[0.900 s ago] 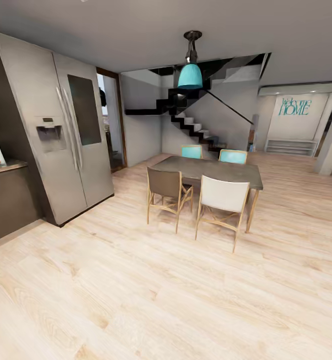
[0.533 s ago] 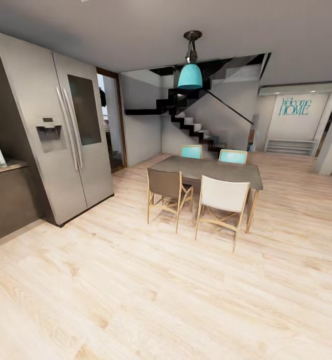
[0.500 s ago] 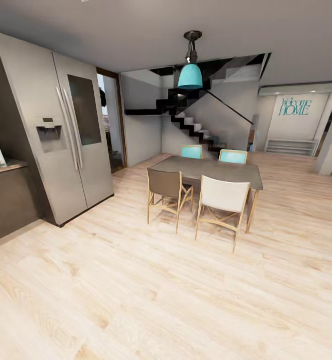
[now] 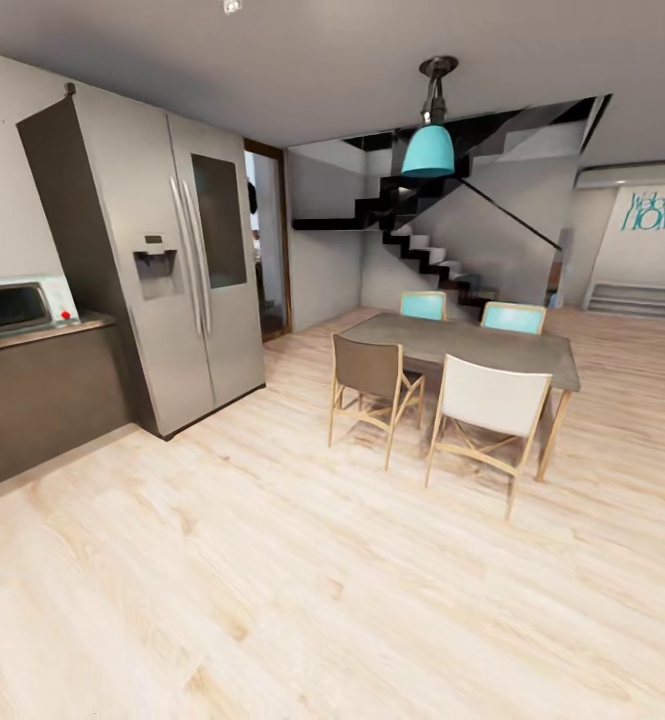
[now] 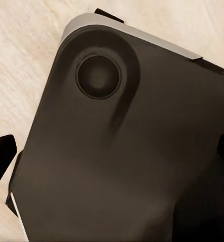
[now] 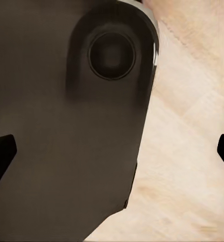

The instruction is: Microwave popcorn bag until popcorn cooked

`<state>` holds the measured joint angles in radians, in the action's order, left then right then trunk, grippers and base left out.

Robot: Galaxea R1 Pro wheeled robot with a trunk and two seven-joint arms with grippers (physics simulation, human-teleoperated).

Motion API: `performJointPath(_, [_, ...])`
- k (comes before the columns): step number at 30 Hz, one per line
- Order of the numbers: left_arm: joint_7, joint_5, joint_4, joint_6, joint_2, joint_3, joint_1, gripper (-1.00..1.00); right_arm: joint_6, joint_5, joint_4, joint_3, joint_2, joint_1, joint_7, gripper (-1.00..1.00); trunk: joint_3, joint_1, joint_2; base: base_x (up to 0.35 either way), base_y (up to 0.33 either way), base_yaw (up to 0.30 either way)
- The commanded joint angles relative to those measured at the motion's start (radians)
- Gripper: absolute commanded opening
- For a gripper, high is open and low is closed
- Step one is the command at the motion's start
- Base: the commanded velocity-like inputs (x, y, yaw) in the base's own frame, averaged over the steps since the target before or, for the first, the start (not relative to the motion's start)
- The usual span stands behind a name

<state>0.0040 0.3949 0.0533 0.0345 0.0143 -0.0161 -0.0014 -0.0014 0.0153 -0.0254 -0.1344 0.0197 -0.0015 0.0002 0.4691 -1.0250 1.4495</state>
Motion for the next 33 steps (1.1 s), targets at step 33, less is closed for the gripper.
performJointPath(33, [0.005,0.067,0.003,-0.011,-0.023,-0.002,0.0,1.0,-0.003,-0.005,-0.022,-0.114,0.027,0.0,-0.002,1.0,0.001,0.0,0.0,0.119,0.0,0.3])
